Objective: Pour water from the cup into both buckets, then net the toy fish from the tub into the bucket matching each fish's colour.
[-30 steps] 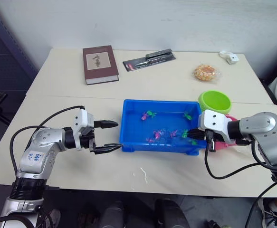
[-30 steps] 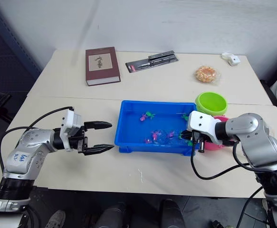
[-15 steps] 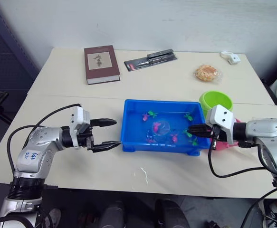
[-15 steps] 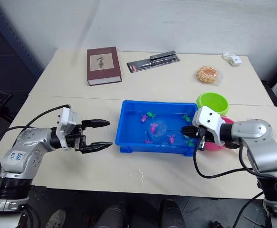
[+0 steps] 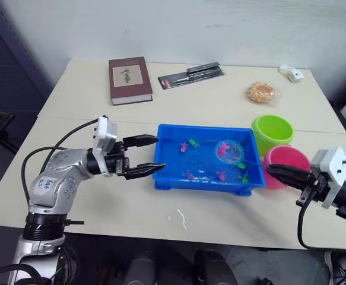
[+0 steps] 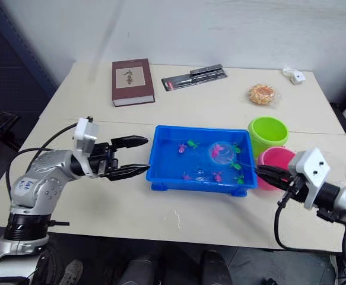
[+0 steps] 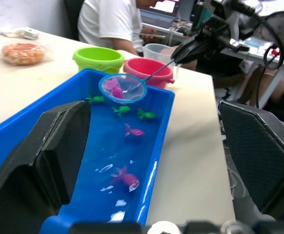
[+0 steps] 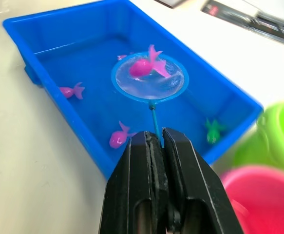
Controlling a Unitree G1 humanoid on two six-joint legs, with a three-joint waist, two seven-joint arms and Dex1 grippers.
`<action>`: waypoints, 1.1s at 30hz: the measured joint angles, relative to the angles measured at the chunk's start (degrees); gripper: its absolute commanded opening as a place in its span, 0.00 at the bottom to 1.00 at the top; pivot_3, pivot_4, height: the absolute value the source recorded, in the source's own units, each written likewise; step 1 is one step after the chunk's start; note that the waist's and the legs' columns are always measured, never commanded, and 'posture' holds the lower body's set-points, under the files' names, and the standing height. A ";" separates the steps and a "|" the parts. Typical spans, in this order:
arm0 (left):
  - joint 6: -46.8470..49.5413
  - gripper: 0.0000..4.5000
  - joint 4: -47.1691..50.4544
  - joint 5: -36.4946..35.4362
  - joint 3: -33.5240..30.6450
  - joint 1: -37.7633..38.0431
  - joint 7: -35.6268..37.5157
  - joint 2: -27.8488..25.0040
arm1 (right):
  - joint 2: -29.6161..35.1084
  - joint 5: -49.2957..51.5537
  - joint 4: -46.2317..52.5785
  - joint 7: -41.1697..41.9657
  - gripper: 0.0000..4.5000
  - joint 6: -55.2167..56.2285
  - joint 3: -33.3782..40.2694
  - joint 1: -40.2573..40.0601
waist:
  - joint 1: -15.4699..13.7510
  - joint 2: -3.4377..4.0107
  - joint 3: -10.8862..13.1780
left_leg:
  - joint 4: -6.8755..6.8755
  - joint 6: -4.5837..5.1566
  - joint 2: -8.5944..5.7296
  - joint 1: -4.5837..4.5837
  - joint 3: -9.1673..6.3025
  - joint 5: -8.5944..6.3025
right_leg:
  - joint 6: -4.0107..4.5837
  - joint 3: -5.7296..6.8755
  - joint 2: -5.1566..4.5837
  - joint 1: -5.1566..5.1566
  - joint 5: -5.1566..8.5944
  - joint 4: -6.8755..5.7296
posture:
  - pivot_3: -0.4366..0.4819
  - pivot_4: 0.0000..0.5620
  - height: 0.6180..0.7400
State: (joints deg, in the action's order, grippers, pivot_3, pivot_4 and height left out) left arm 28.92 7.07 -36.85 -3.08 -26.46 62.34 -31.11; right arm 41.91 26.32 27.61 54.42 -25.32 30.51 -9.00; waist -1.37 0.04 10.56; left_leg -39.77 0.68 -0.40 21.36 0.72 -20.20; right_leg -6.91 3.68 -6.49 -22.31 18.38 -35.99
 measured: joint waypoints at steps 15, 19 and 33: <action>-1.77 1.00 -6.46 0.44 4.41 -6.93 3.44 6.81 | -4.76 7.74 10.50 -2.81 0.00 3.19 28.25 -20.05 | -0.12 -0.01 0.00 | 0.07 0.04 -0.01 -0.26 -0.07 -0.02 | -0.02 -0.01 0.05 0.33 -0.01 0.14 | 0.48 0.27 0.99; -3.13 1.00 -8.24 1.17 4.94 -8.70 3.96 8.07 | -6.86 4.15 5.73 -3.35 0.00 9.64 31.88 -22.07 | -0.04 -0.01 0.00 | 0.12 0.04 -0.01 -0.32 -0.07 -0.02 | -0.02 -0.06 0.06 0.37 -0.01 0.17 | 0.48 0.27 0.99; -5.12 1.00 -8.29 3.19 5.49 -8.38 1.84 10.22 | -11.01 -26.61 -10.41 -16.82 0.00 44.54 19.34 -20.45 | 0.15 0.09 -0.05 | 0.17 0.02 0.00 -0.40 0.03 -0.01 | -0.02 -0.33 0.07 0.34 -0.01 0.16 | 0.48 0.27 0.99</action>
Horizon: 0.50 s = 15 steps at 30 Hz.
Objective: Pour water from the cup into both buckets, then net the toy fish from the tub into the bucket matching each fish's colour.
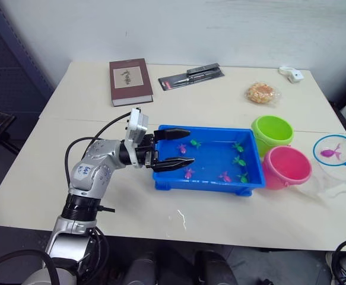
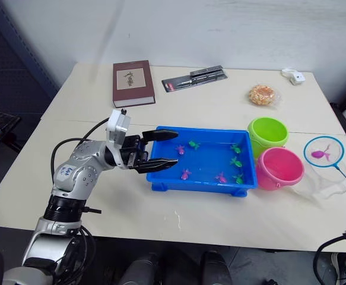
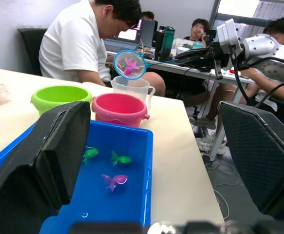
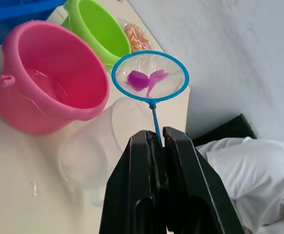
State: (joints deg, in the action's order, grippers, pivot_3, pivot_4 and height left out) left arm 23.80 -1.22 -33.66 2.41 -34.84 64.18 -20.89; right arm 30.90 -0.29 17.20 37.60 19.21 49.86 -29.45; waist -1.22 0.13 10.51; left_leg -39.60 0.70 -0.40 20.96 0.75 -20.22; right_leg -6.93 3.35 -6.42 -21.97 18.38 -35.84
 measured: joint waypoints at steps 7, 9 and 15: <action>-0.43 1.00 0.22 0.62 0.46 0.33 -0.78 0.09 | 3.38 -24.26 -2.95 -14.05 0.00 10.39 -6.23 1.69 | 0.01 0.02 -0.01 | 0.00 -0.02 -0.02 0.00 0.03 0.01 | 0.00 -0.13 0.00 -0.04 0.00 0.02 | 0.48 0.27 0.99; -0.64 1.00 0.26 0.76 0.49 0.38 -0.86 0.08 | 4.52 -29.61 -3.00 -18.47 0.00 13.18 -6.50 2.02 | 0.01 0.02 -0.01 | 0.00 -0.05 0.00 0.00 0.02 0.02 | 0.00 -0.21 0.02 -0.04 0.00 0.06 | 0.48 0.27 0.99; -0.75 1.00 0.63 0.88 0.50 1.38 -1.40 0.07 | 6.15 -39.10 -4.23 -27.39 0.00 14.57 -6.98 1.41 | -0.09 0.02 -0.01 | 0.00 -0.05 -0.02 0.02 0.03 0.03 | 0.00 -0.31 0.03 -0.02 0.00 0.19 | 0.48 0.27 0.99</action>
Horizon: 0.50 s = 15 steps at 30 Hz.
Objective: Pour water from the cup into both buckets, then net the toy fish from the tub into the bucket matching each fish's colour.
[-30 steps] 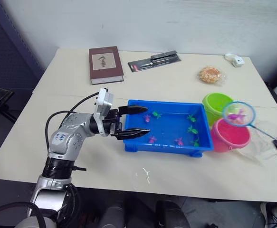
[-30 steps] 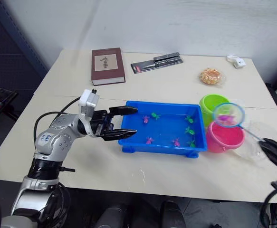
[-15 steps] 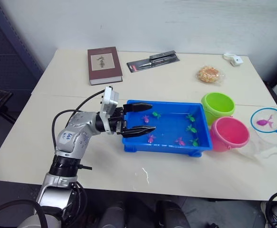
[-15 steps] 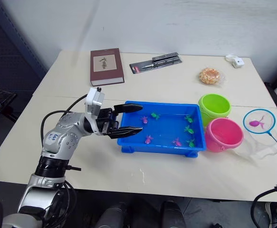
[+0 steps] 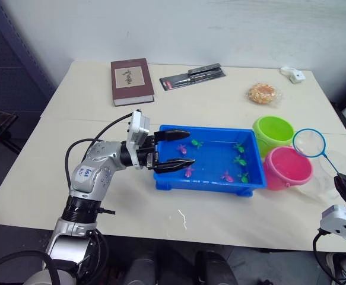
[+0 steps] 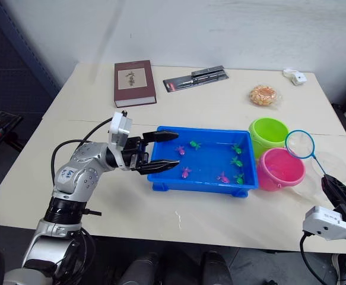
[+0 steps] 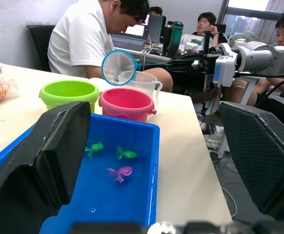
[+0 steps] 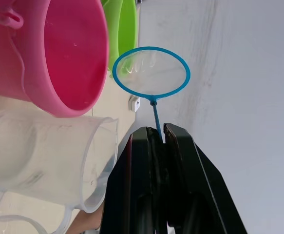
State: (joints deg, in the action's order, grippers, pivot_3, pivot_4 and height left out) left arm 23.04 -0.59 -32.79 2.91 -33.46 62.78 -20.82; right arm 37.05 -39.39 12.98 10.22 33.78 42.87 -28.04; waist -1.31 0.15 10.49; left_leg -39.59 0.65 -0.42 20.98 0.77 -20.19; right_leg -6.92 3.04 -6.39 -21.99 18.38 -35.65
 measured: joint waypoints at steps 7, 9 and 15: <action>-0.09 1.00 0.15 0.14 -0.07 0.55 -0.09 -1.42 | 2.13 21.21 0.73 4.95 0.00 -4.74 -0.49 1.88 | 0.66 0.01 0.01 | 0.00 0.00 0.07 -0.05 0.01 0.00 | 0.00 -0.01 0.04 0.03 0.00 0.00 | 0.48 0.27 0.99; -0.56 1.00 -0.06 0.59 -0.22 0.70 1.04 -3.71 | 5.87 35.45 5.17 12.53 0.00 -11.59 -2.02 2.53 | 1.43 0.04 0.02 | 0.03 0.00 0.12 -0.16 0.00 0.00 | 0.00 0.00 0.07 0.11 0.00 -0.05 | 0.48 0.27 0.99; -3.41 1.00 -2.71 3.46 -0.54 2.73 5.73 -9.88 | 18.01 53.21 14.51 28.01 0.00 -29.93 -5.37 5.11 | 1.11 0.02 0.06 | 0.45 0.05 0.10 -0.68 0.03 0.01 | 0.02 -0.04 0.02 0.58 0.01 0.06 | 0.48 0.27 0.99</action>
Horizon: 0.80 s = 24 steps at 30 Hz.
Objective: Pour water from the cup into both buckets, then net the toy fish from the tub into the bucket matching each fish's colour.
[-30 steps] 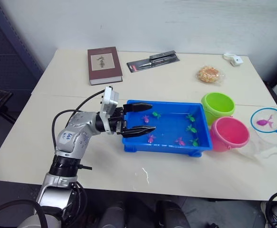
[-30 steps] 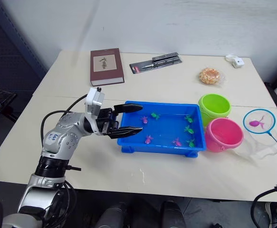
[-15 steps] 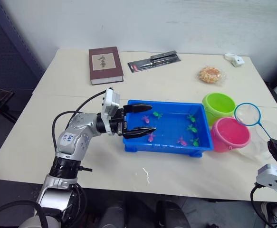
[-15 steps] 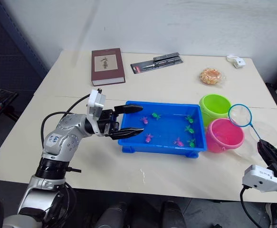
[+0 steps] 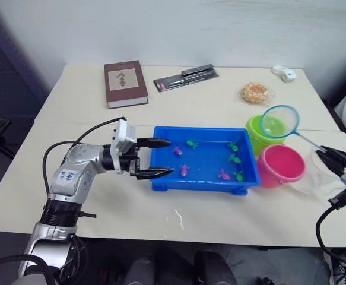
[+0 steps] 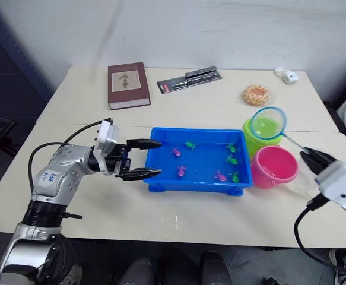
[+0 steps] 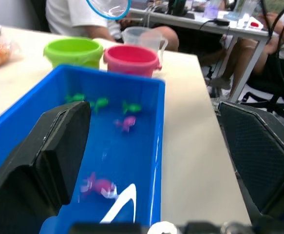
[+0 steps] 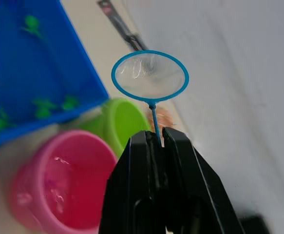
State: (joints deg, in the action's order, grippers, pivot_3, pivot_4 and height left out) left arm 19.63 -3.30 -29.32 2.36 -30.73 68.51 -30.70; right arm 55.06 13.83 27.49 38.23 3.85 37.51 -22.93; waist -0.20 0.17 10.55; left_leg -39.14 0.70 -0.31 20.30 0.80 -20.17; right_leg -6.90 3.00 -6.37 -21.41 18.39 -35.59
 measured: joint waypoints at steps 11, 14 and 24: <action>-0.86 1.00 1.35 0.93 -0.17 2.78 -1.08 -0.95 | 12.12 -9.33 1.59 6.34 0.00 -15.10 -21.58 13.42 | -1.20 -0.06 0.02 | -0.08 0.05 -0.10 0.33 -0.15 -0.01 | -0.01 0.19 -0.13 -0.18 -0.01 0.15 | 0.48 0.27 0.99; -0.80 1.00 2.91 0.91 -0.20 2.89 -1.87 -0.97 | 12.33 -12.55 1.09 6.71 0.00 -15.02 -23.36 15.94 | -1.13 -0.06 0.02 | -0.08 0.05 -0.11 0.32 -0.15 0.00 | -0.02 0.29 -0.13 -0.18 -0.01 0.14 | 0.48 0.27 0.99; -0.29 1.00 3.81 0.87 -0.20 3.18 -3.53 -0.65 | 15.03 -18.75 -0.11 12.15 0.00 -14.01 -26.83 19.25 | -1.11 -0.05 0.03 | -0.08 0.02 -0.08 0.32 -0.15 0.01 | -0.02 0.72 -0.11 -0.17 -0.01 0.14 | 0.48 0.27 0.99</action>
State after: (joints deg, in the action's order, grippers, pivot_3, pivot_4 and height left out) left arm 19.34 0.51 -28.45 2.17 -27.55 64.98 -31.35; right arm 70.09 -4.92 27.38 50.38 -10.16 10.68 -3.68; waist -1.31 0.12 10.58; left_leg -39.22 0.72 -0.39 20.62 0.66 -20.16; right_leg -6.93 3.72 -6.48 -21.58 18.38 -35.45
